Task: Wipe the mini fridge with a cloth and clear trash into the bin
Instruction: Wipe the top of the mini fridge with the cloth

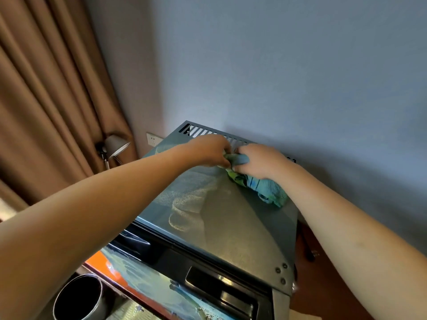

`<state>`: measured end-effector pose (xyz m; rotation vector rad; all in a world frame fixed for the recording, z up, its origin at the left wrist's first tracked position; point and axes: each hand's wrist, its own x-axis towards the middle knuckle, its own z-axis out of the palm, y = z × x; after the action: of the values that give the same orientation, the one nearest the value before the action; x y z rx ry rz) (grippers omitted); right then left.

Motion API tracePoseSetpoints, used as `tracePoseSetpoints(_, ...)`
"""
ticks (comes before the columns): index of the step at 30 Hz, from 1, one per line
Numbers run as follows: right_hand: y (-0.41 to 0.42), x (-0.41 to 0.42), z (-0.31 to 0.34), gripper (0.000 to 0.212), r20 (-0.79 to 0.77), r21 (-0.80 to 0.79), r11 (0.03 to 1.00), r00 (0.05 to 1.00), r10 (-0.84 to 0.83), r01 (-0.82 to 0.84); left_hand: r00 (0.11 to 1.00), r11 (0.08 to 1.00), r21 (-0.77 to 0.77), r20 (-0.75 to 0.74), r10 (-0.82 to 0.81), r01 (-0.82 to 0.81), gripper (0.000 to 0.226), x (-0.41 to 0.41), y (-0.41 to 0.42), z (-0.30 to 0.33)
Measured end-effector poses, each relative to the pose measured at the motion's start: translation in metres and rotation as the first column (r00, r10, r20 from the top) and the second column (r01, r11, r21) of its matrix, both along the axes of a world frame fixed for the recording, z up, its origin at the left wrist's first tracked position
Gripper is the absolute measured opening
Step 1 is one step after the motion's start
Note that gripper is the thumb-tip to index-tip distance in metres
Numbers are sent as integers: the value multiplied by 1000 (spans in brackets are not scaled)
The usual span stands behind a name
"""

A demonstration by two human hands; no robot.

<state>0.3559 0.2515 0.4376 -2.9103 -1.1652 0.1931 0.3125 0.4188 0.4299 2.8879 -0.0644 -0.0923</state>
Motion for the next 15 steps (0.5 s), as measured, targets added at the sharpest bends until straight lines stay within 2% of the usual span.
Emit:
tracePoseSetpoints(3,3,0,-4,27,33,19,999,998,-46,45,1000,999,-27,-12,24,-25,38,6,2,0)
tracePoseSetpoints(6,1,-20,-7,26,43,10,999,998,-52,52,999,999,-39,-41,-34,33,36,-3,0,4)
tracePoseSetpoints(11,-5,-76,0,22,-38,-136,987,996,85,-90,956,979,-93,-216,-199,183,28,-49,4,9)
tracePoseSetpoints(15,-1,-71,3,26,-89,-120,992,996,28,-38,969,983,-58,-166,-184,177,32,-50,6,6)
